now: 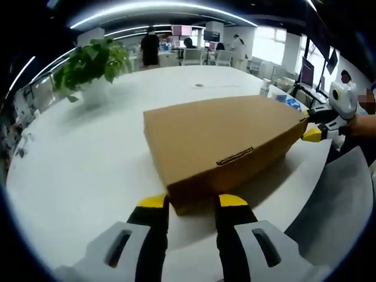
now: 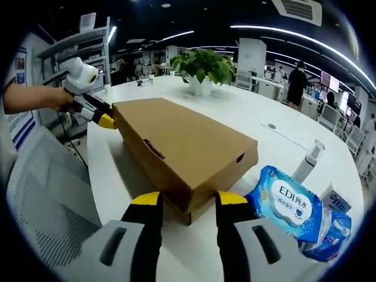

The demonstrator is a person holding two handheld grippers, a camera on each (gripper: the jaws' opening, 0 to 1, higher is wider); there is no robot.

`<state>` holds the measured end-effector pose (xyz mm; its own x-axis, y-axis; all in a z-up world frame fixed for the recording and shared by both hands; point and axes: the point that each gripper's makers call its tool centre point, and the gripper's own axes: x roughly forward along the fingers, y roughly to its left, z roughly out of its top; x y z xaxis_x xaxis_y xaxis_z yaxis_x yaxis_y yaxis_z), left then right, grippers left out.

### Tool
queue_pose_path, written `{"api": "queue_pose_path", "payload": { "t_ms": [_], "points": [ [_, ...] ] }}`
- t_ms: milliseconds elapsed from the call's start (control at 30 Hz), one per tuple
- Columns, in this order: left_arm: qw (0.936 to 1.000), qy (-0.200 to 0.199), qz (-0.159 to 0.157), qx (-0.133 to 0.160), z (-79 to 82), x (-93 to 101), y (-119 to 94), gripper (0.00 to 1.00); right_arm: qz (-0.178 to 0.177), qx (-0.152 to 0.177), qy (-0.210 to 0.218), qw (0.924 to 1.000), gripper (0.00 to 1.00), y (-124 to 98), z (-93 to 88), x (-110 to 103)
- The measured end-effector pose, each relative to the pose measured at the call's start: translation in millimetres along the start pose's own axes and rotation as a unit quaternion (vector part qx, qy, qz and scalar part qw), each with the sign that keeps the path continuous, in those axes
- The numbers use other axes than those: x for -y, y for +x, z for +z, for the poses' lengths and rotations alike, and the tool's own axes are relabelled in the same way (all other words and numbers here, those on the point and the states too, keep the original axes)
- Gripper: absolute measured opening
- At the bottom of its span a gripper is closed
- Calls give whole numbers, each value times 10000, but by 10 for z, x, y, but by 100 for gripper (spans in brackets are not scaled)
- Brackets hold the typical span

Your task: Operate the shoe box by opening the lid, removing the specified soft item, and placing it in the target area until the item is outside and the box remains undamaged.

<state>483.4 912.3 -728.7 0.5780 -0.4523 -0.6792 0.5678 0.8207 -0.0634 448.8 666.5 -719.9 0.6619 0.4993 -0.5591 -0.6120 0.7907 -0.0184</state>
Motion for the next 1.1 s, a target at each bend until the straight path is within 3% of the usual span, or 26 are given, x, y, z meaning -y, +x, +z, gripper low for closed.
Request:
{"api": "queue_pose_path", "payload": {
  "t_ms": [433,633,733,833,1100],
  "points": [
    [9999,-83,52,-75,-90,-50,-15,31,-20,13,15,10000,33,-37,43,23],
    [9997,-2,54,228,56,-56,-111,31,-10,69,-8,10000,33,-63,91,40],
    [9995,215,-14,224,54,-10,-81,29,17,74,18,10000,33,-48,100,36],
    [9994,231,-21,244,50,9,-47,33,59,16,98,9999,30,-14,66,5],
    [9997,164,14,194,13,-15,5,31,5,-36,180,9998,29,31,-20,5]
  ]
}}
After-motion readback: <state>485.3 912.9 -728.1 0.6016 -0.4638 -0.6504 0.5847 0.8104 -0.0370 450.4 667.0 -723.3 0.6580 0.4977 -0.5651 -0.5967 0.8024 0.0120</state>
